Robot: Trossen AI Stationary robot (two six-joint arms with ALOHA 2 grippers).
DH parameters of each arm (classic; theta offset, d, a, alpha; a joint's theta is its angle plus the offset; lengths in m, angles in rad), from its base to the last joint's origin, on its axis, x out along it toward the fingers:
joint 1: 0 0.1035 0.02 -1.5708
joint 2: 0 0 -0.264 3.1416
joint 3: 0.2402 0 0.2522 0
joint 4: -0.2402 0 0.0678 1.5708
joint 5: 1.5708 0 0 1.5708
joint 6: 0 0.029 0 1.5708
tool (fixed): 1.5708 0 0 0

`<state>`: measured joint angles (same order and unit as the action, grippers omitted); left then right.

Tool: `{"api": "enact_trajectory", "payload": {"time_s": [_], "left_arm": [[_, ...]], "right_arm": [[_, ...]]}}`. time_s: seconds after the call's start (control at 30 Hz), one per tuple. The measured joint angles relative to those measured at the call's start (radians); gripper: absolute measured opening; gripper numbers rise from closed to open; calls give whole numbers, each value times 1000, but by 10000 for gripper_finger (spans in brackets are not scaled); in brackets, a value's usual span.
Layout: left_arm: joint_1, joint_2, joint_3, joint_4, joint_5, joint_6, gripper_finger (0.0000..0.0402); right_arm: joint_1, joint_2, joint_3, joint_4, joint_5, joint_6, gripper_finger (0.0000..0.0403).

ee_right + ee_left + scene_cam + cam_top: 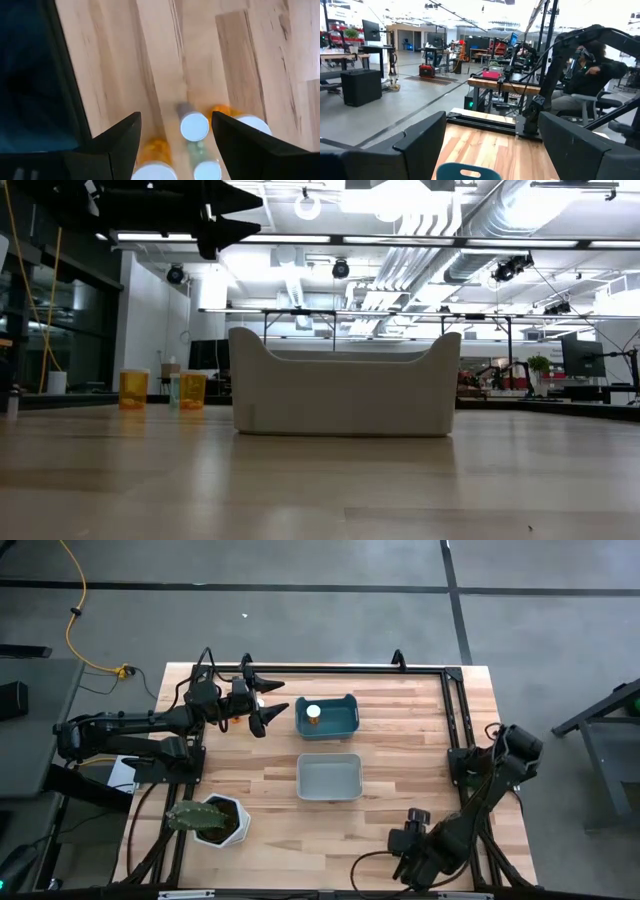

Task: Pick and place medicine bottles into bin by pill shape (circle, oval)
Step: Put the blue capsule bottle into the blue bin

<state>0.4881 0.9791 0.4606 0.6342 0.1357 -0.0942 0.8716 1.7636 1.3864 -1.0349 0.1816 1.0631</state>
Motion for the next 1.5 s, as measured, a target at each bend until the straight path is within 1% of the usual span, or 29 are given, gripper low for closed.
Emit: {"api": "enact_trajectory", "payload": {"time_s": [0.17,0.33,0.57,0.93,1.5], "left_arm": [[-8,0,0,0,-2,-8,307],[-38,3,0,0,-7,-7,307],[-71,3,0,-1,-69,22,307],[-71,3,0,-1,-73,34,307],[-71,3,0,-1,-72,27,307]], "right_arm": [[-1,19,0,-25,-52,-6,236],[-1,36,0,-35,-52,-17,236],[-3,73,-1,-37,-52,-59,236],[-8,104,-1,-46,-60,-85,236],[-9,105,-2,-45,-81,-70,236]]}}
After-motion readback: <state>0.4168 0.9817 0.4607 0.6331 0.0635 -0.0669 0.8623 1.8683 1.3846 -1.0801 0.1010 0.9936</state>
